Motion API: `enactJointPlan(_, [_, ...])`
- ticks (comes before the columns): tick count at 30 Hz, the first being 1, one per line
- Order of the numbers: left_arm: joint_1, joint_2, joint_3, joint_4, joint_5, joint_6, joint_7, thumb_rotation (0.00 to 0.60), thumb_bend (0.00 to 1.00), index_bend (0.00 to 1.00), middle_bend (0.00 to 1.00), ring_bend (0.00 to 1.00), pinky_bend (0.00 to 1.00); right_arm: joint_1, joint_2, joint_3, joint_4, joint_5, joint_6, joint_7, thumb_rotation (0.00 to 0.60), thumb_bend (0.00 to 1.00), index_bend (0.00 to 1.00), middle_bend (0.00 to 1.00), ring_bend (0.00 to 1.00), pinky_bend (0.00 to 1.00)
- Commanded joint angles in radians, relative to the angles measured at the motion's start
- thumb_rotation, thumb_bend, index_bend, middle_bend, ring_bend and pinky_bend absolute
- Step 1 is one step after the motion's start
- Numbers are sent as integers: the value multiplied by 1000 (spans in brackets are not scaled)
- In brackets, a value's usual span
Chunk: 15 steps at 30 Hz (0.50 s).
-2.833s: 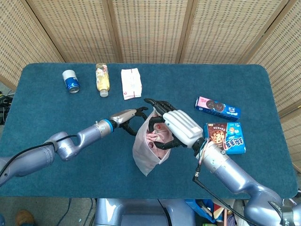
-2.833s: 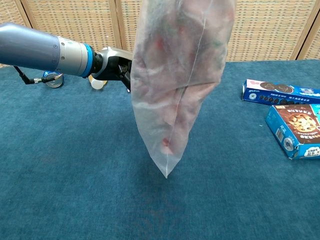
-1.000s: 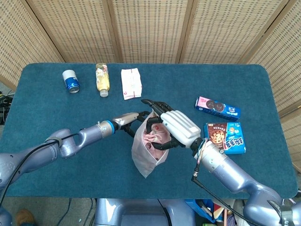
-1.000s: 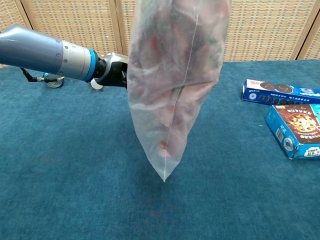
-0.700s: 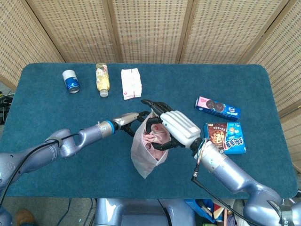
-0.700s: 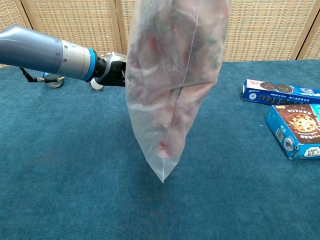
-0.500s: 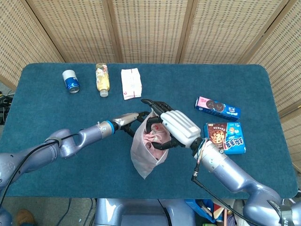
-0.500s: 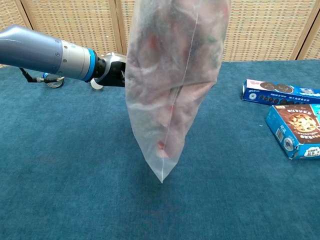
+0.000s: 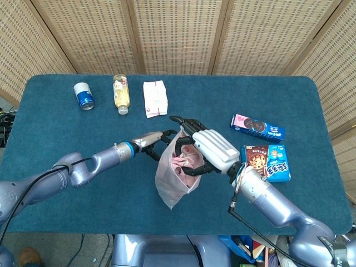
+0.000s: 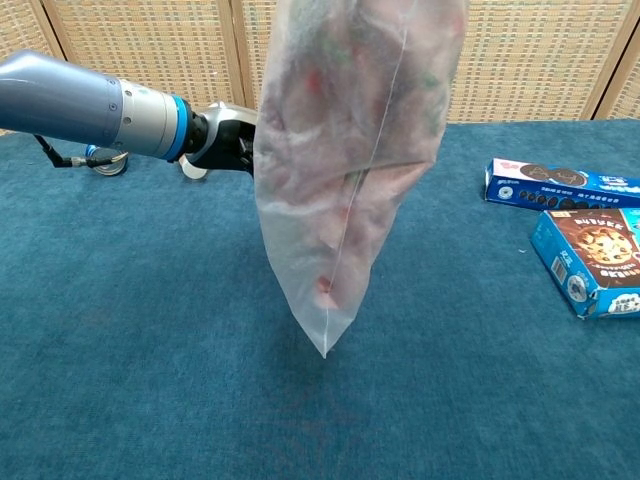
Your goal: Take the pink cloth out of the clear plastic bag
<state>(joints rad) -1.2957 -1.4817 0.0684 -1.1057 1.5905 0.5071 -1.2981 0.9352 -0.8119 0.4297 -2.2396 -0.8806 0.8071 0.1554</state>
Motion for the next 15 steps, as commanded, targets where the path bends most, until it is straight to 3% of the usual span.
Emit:
enactJointPlan(1, [4,3,-3,0,-8,-3,14,600,672,799,0,0,0,-4,2,0,1,-3,1,4,600,719,733,0,0,0])
enactJointPlan(15, [46,70,14,-21,-38,-17,68,600,708,810,0,0,0,-53,10,-8,38,-24,13,55,600,718,733,0,0,0])
